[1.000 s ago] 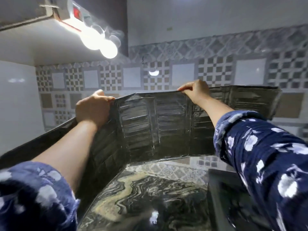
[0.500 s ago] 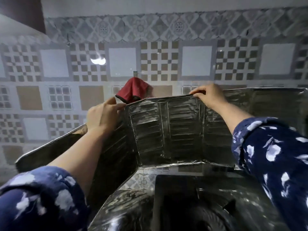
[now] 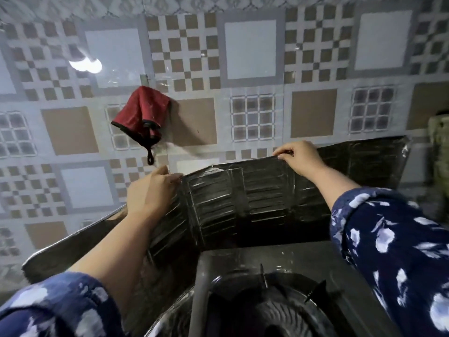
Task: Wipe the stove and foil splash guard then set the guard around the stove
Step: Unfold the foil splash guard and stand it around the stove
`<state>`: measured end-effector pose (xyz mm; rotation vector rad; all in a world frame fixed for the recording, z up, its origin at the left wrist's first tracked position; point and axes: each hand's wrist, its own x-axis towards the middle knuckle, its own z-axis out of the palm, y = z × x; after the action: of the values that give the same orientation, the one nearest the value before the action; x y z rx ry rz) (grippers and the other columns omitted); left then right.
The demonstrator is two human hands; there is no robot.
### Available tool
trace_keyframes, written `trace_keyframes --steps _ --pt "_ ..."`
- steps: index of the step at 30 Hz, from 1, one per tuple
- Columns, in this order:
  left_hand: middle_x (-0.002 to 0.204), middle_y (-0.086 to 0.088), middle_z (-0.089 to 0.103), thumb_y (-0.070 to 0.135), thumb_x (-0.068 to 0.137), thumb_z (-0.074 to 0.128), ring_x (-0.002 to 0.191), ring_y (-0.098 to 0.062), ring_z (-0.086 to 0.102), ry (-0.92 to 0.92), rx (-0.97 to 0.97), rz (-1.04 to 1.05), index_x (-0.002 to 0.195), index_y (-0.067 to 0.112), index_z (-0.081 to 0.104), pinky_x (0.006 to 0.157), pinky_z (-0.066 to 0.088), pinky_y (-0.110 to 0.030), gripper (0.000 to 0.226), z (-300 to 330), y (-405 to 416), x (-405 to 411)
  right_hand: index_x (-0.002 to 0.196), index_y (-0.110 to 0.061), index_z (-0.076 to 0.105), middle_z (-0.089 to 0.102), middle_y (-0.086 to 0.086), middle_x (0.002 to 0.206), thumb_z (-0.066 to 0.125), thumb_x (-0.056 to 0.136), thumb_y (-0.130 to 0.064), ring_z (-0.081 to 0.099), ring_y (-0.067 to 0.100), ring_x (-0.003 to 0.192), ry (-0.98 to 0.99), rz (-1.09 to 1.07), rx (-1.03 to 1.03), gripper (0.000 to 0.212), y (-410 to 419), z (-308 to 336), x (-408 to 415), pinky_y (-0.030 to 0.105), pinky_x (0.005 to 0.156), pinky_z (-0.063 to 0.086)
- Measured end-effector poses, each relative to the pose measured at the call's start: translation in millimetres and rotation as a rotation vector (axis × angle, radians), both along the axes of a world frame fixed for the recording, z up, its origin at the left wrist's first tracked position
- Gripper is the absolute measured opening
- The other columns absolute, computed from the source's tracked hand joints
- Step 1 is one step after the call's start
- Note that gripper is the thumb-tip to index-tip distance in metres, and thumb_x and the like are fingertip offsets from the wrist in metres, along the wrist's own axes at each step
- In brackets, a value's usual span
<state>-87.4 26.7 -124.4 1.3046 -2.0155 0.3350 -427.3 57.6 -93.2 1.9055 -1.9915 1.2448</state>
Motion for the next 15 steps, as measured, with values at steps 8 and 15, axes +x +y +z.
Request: trace_keyframes --steps 8,15 --pt "0.090 -0.001 0.055 0.033 0.097 0.047 0.080 -0.029 0.062 -0.104 0.051 0.044 0.108 0.034 0.069 0.060 0.046 -0.033 0.025 -14.2 -2.2 -24.1 0.095 -0.026 0.074 0.071 0.001 0.107 0.061 0.090 -0.012 0.060 0.023 0.103 -0.007 -0.028 0.108 0.021 1.7 -36.3 -10.4 0.043 0.097 0.047" --pt "0.091 0.003 0.055 0.035 0.095 0.050 0.082 -0.025 0.061 -0.093 0.079 0.030 0.117 0.035 0.065 0.063 0.052 -0.035 0.027 -18.0 -12.6 -25.9 0.094 -0.029 0.074 0.070 0.001 0.110 0.061 0.090 -0.012 0.060 0.018 0.097 -0.027 0.005 0.167 0.022 0.2 -43.9 3.7 0.037 0.092 0.050"
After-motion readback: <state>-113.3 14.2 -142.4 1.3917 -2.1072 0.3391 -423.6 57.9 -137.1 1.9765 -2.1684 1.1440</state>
